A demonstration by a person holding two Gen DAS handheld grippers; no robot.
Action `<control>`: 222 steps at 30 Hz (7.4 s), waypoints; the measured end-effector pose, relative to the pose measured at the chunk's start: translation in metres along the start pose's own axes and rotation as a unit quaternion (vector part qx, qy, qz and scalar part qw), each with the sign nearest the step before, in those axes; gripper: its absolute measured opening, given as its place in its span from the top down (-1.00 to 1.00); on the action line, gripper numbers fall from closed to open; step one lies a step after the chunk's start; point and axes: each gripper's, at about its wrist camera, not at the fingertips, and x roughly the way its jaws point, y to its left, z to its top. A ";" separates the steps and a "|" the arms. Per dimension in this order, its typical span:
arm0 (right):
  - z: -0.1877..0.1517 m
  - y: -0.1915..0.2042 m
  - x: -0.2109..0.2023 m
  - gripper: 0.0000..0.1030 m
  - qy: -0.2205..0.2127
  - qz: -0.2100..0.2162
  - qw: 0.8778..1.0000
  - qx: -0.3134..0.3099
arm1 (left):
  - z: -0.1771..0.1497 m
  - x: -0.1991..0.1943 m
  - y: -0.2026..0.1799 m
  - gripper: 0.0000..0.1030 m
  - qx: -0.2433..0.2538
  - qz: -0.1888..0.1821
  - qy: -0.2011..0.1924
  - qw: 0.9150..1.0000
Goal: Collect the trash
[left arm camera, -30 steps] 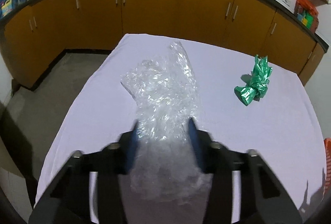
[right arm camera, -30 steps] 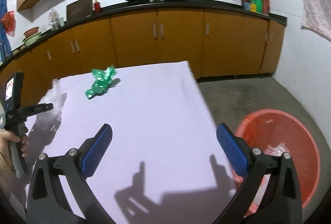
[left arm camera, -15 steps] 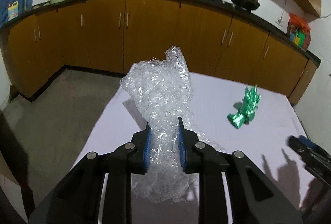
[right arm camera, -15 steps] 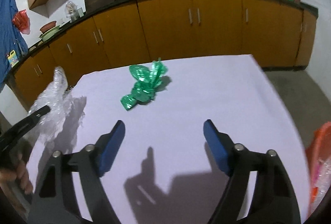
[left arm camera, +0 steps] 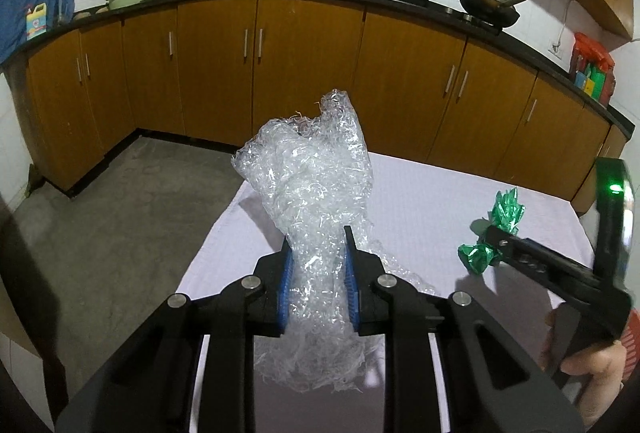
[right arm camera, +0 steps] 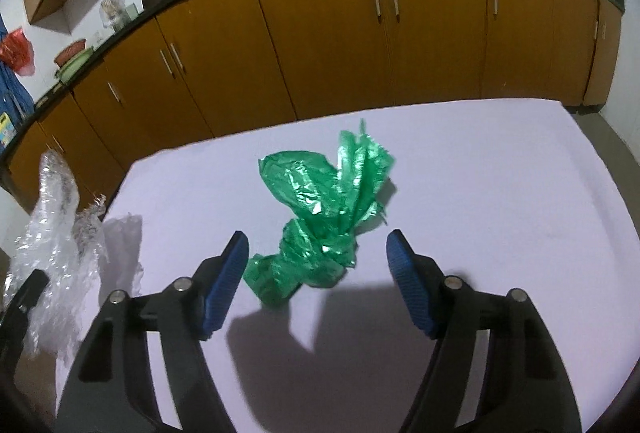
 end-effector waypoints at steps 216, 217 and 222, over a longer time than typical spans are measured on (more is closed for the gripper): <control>-0.294 -0.150 -0.506 -0.92 -0.287 -0.235 0.928 0.009 | -0.180 -0.321 -0.134 -0.97 0.148 -0.153 -0.155 0.965; -0.295 -0.150 -0.506 -0.92 -0.287 -0.235 0.929 0.009 | -0.181 -0.321 -0.134 -0.97 0.149 -0.153 -0.154 0.965; -0.294 -0.150 -0.506 -0.92 -0.287 -0.235 0.929 0.009 | -0.181 -0.320 -0.134 -0.97 0.149 -0.154 -0.154 0.965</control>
